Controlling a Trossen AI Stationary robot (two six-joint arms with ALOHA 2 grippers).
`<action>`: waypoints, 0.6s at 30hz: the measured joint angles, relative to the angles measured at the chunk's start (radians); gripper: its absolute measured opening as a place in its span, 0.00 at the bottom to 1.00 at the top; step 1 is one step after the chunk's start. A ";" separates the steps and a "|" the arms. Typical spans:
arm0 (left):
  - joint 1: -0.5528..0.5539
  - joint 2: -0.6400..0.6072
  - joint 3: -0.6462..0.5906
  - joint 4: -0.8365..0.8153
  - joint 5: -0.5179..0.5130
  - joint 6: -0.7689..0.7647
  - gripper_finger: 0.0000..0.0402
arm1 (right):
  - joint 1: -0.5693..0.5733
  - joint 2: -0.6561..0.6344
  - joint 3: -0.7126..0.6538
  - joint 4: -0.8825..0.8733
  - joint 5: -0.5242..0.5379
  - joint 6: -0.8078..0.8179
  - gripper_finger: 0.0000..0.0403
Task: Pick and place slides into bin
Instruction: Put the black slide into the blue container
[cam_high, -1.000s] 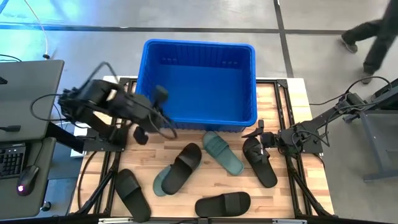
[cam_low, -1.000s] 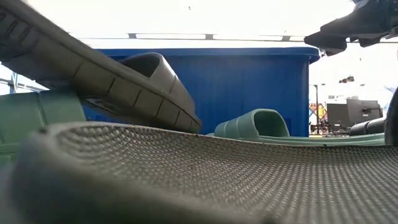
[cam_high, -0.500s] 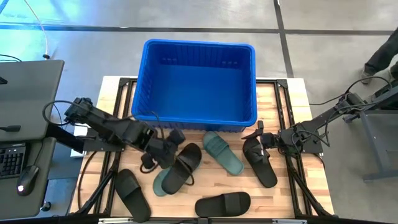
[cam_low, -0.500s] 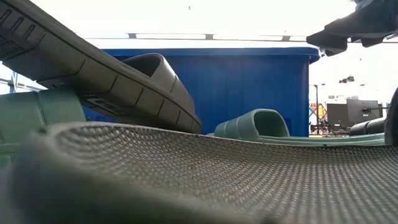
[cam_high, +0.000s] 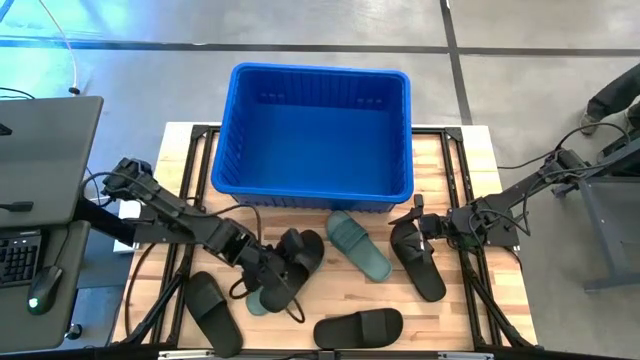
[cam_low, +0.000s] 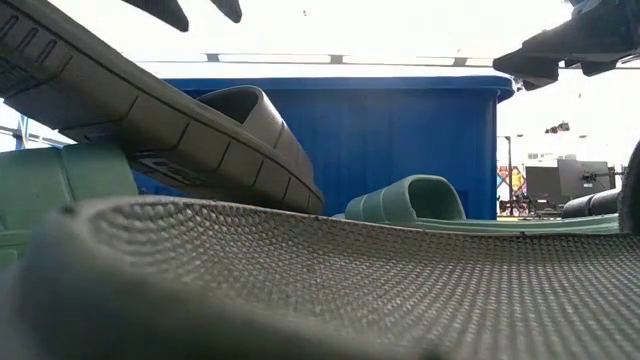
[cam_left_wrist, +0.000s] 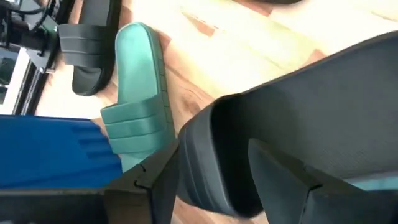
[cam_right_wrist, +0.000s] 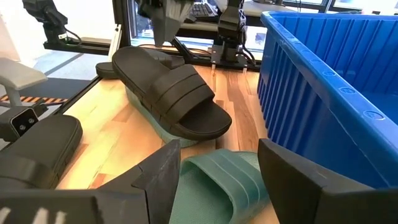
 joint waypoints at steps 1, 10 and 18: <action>0.000 0.000 -0.016 0.024 -0.003 0.001 0.43 | 0.000 0.000 0.000 0.000 0.000 0.000 0.51; 0.003 0.073 -0.080 0.111 -0.124 -0.026 0.42 | 0.000 0.001 0.000 -0.005 0.000 0.001 0.51; 0.006 0.169 -0.082 0.124 -0.267 -0.045 0.40 | 0.000 0.001 0.000 -0.012 0.000 0.002 0.51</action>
